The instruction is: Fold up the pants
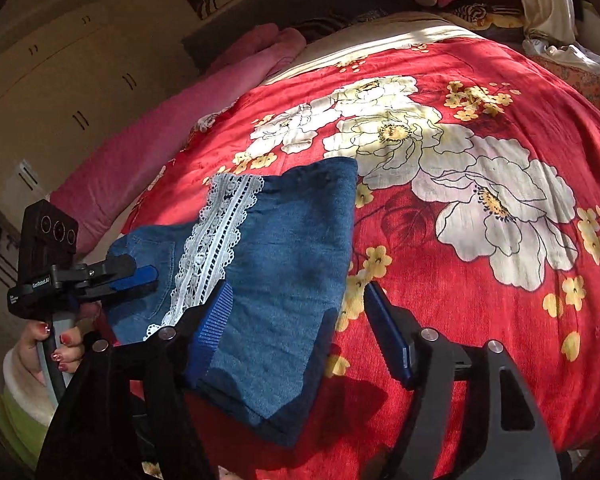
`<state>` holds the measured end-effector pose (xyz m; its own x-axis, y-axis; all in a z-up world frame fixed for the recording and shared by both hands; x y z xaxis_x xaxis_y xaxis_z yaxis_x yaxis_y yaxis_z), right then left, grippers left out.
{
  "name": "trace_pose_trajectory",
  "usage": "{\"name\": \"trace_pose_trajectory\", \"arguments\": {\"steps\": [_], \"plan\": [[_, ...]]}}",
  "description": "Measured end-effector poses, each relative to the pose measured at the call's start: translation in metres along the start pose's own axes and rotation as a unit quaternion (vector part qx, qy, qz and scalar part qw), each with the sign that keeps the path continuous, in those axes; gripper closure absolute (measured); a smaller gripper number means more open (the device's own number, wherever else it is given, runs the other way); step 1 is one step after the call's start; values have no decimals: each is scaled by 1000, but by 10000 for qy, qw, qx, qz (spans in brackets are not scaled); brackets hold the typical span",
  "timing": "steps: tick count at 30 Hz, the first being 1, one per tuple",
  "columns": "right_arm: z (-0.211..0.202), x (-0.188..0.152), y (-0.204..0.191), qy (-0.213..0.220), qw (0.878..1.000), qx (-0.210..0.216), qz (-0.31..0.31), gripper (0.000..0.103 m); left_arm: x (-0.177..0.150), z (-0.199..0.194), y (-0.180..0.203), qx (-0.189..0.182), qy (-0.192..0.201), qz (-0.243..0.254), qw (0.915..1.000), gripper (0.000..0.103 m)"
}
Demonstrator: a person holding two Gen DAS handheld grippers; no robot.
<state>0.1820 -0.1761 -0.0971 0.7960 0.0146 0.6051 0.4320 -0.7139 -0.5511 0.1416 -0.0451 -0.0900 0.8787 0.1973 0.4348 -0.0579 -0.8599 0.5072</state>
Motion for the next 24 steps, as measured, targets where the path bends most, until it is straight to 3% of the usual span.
{"name": "trace_pose_trajectory", "arguments": {"steps": [8, 14, 18, 20, 22, 23, 24], "plan": [[-5, -30, -6, -62, 9999, 135, 66, 32, -48, 4, 11, 40, -277, -64, 9996, 47], [-3, -45, -8, -244, 9997, 92, 29, 31, -49, 19, 10, 190, -445, -303, 9984, 47], [2, -50, -8, -335, 9986, 323, 252, 31, -49, 29, 4, 173, -539, -687, 9960, 47], [7, -52, -8, -383, 9969, 520, 458, 31, -48, 30, 3, 246, -508, -743, 9956, 54], [11, -53, -4, -423, 9944, 633, 727, 34, -49, 33, 2, 274, -522, -794, 9951, 78], [13, -54, -4, -448, 9939, 676, 753, 38, -50, 35, -1, 239, -555, -866, 9944, 78], [15, -54, -4, -476, 9938, 680, 736, 49, -51, 36, -2, 221, -560, -892, 9942, 81]]}}
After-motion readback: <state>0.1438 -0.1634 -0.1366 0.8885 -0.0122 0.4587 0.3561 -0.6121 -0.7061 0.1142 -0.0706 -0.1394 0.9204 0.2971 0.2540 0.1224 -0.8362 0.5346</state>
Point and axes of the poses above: each gripper's, at about its wrist camera, not at the fingertips, and z roughly the way its jaws point, y to its right, x to its top, the point moved 10 cm from there along z, roughly the way its jaws point, and after that the axes turned 13 degrees about x, right-handed, at the moved point
